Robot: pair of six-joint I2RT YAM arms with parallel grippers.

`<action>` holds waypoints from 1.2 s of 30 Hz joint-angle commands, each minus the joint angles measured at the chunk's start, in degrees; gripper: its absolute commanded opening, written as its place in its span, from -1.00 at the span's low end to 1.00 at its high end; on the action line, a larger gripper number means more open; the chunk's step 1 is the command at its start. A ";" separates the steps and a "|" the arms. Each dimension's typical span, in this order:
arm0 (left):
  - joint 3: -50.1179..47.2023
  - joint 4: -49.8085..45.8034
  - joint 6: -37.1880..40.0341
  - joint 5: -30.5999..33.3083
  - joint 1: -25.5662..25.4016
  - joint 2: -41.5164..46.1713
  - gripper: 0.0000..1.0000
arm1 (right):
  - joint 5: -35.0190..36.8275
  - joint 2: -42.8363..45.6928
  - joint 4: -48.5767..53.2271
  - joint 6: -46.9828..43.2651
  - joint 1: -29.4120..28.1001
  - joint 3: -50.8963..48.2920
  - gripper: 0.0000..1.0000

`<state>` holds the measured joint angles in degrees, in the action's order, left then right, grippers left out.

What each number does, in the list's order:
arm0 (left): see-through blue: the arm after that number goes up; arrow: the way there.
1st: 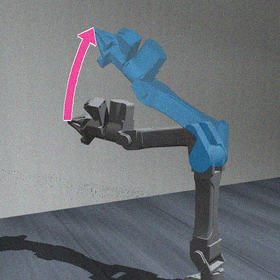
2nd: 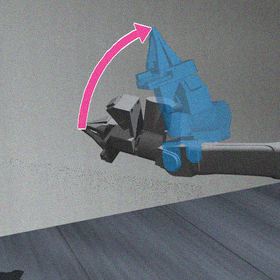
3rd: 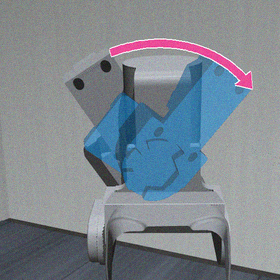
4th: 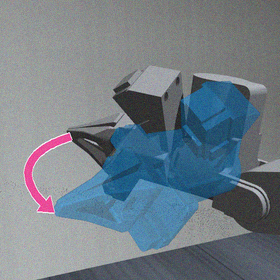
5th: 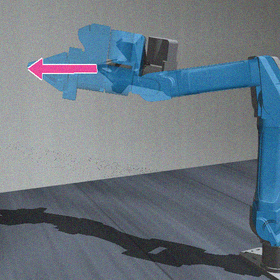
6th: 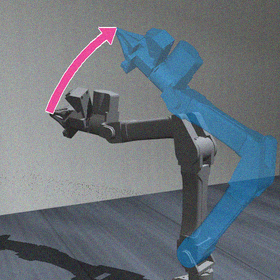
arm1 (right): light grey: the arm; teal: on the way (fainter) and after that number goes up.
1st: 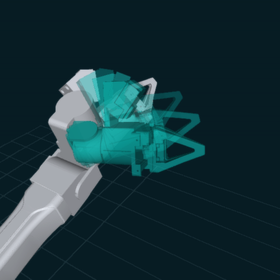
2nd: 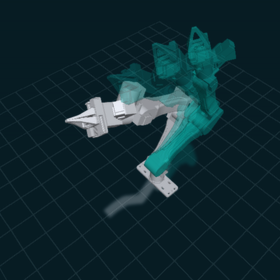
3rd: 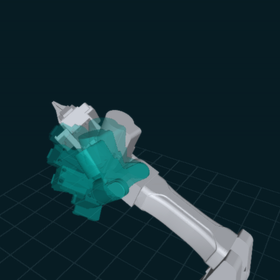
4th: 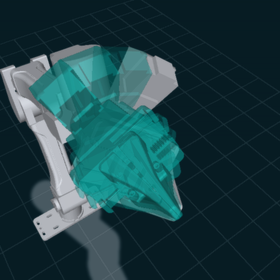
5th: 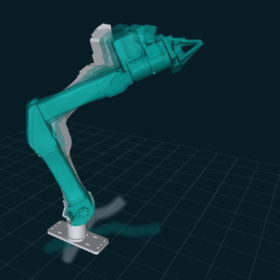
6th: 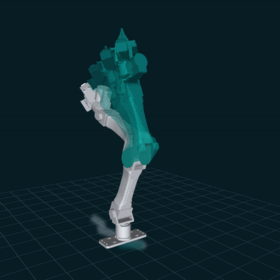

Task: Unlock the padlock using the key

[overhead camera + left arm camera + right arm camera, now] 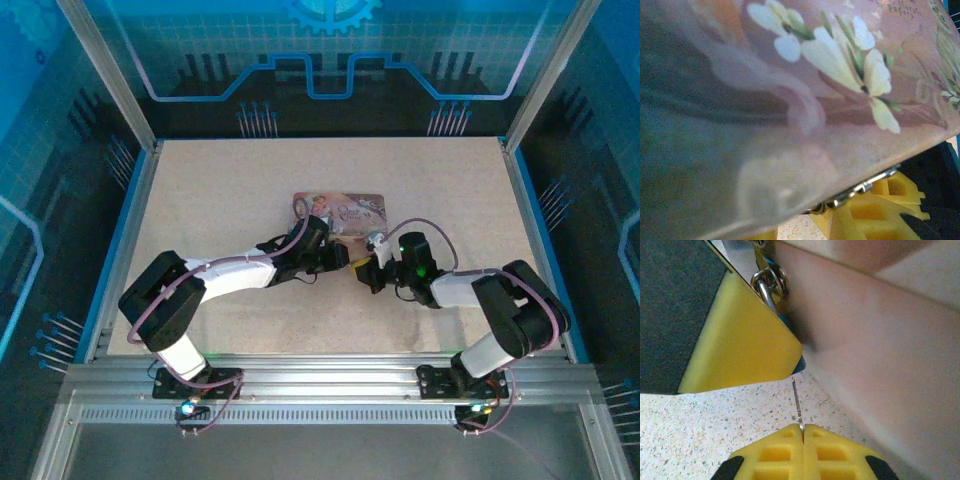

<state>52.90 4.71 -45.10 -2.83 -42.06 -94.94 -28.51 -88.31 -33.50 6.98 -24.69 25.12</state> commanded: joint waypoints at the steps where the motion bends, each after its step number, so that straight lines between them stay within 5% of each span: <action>1: 2.38 2.98 1.16 -0.60 0.37 3.25 -0.46 | -0.48 0.21 -0.38 -0.83 0.17 0.28 -1.00; 36: 3.13 1.78 1.20 -1.76 0.55 3.35 -0.46 | -3.10 0.51 -2.69 -0.48 -0.01 1.33 -1.00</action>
<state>53.01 3.90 -45.10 -2.92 -41.80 -94.35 -29.69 -88.31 -34.15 7.01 -24.69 25.93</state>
